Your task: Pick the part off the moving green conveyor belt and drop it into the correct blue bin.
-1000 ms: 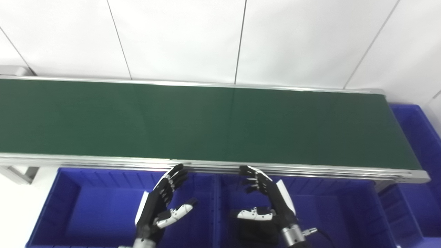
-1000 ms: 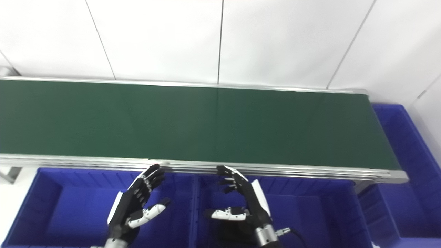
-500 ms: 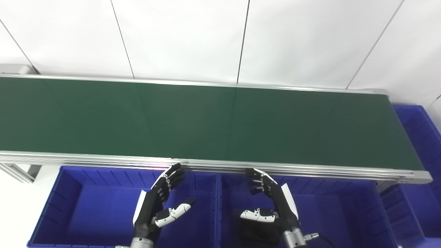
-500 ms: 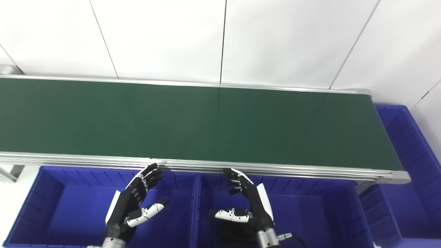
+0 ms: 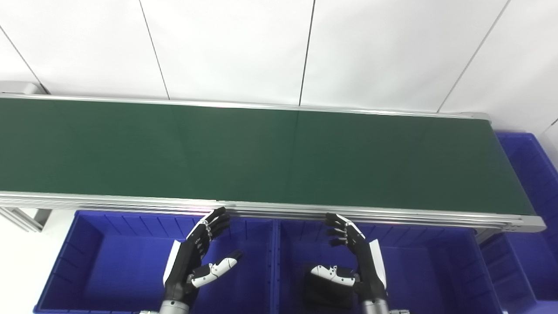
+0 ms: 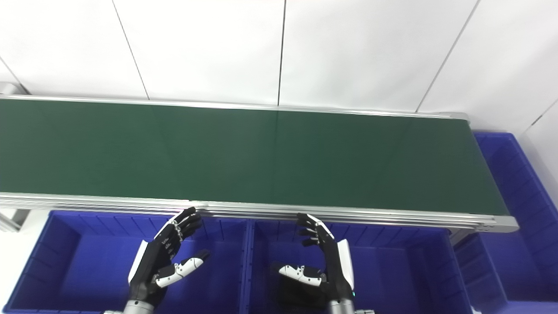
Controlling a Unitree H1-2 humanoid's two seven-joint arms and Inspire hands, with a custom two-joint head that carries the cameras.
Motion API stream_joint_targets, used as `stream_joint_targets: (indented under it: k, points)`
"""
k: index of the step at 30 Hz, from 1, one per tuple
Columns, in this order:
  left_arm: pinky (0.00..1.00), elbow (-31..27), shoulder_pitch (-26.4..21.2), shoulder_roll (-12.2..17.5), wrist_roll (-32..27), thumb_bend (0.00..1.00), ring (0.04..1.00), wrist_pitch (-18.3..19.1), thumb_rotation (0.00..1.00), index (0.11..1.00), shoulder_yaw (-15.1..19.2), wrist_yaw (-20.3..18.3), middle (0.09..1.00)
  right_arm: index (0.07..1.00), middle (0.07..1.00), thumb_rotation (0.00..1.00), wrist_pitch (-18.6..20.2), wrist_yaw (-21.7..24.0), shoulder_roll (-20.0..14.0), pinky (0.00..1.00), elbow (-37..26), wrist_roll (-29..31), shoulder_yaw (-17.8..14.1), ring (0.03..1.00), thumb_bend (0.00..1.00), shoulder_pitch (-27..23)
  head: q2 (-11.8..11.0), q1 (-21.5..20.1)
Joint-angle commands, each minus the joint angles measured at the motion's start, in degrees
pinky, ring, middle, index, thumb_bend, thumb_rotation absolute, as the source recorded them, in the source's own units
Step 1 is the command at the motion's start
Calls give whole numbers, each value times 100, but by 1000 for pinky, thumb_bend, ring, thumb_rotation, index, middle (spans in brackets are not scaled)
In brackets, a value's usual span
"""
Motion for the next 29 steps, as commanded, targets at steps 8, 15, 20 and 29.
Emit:
stream_joint_targets:
  k: [8,15,20,29]
  points:
    - [865,-204,-116,14,120,552,804,-162,8,839,-70,32,812,768,751,37,-314,-136,-25,575,-216,36,17,688,723,-82,36,-45]
    - [870,-221,-71,-5,115,552,809,-132,0,838,-72,29,816,761,744,45,-314,-115,-14,566,-225,114,27,684,745,-71,60,-20]
    - [866,-250,-22,-17,109,542,815,-127,0,838,-65,43,824,760,747,43,-314,-78,5,578,-224,123,0,687,750,-46,66,-1]
    - [857,-294,13,-52,163,535,809,-87,0,837,-81,75,825,758,746,36,-314,-79,-53,575,-294,130,39,685,742,-20,87,87]
